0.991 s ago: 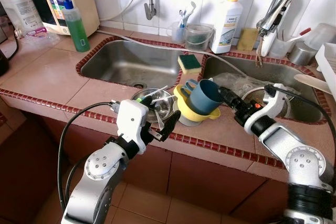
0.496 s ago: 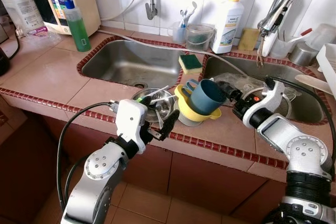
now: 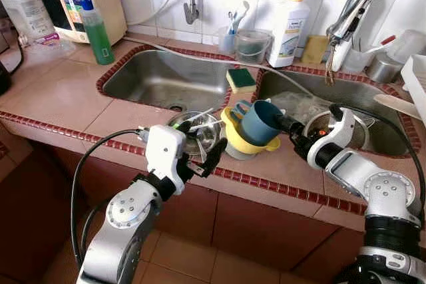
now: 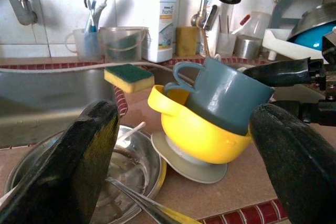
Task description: Kitchen organization
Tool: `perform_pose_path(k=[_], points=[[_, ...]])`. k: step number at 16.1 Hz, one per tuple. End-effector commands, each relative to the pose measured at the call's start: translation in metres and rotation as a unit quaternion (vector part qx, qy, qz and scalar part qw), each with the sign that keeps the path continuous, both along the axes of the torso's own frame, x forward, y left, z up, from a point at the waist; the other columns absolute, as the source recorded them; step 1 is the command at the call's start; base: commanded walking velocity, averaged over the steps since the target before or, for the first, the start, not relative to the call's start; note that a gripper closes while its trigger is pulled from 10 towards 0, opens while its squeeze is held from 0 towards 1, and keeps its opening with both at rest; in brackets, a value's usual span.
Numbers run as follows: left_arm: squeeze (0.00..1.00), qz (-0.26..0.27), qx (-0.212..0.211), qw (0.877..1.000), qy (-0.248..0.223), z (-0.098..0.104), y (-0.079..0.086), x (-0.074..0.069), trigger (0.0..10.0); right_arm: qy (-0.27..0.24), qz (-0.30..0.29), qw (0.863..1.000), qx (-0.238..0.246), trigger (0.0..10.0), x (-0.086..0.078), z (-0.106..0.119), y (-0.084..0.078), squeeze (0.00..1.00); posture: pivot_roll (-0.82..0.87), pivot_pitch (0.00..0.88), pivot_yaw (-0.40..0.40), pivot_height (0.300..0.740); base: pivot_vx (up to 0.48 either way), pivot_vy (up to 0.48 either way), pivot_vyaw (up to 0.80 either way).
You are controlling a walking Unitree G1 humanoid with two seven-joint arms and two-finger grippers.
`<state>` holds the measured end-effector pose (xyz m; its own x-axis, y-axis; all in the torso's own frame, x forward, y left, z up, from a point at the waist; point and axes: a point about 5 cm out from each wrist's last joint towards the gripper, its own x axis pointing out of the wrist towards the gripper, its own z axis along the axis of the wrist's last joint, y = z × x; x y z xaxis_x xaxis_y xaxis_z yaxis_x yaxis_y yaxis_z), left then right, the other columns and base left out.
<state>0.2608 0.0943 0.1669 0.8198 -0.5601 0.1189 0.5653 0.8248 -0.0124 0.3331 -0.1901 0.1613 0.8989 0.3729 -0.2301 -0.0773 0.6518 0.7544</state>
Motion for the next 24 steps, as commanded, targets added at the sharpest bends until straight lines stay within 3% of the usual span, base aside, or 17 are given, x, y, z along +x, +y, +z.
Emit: perform_pose_path(k=[1,2,10,12,24], points=[[0.00,0.003,-0.002,1.000,0.000,0.002,0.000,-0.002,10.0,-0.001,0.001,1.000,0.000,2.1,0.003,0.005,-0.003,0.00,-0.13,0.053,-0.014,0.740,0.000,0.000,0.00],[0.00,0.003,-0.003,1.000,0.000,0.002,0.000,-0.002,10.0,0.000,0.002,1.000,-0.001,0.0,0.003,0.006,-0.003,0.00,-0.13,0.056,-0.016,0.740,0.000,0.000,0.00],[0.00,0.000,-0.005,1.000,0.003,0.002,-0.002,-0.005,10.0,0.005,0.007,1.000,0.004,0.0,0.006,0.011,-0.007,0.00,-0.13,0.066,-0.022,0.740,0.000,0.000,0.00],[0.00,-0.061,0.027,0.998,0.003,-0.002,-0.014,-0.020,10.0,0.006,0.007,1.000,0.002,0.0,0.007,0.011,-0.007,0.00,-0.13,0.070,-0.022,0.740,0.000,0.000,0.00],[0.00,-0.060,0.026,0.998,0.010,-0.001,-0.014,-0.021,10.0,0.014,0.002,1.000,0.014,0.0,0.008,0.010,-0.009,0.00,-0.13,0.068,-0.018,0.740,0.000,0.000,0.00]])
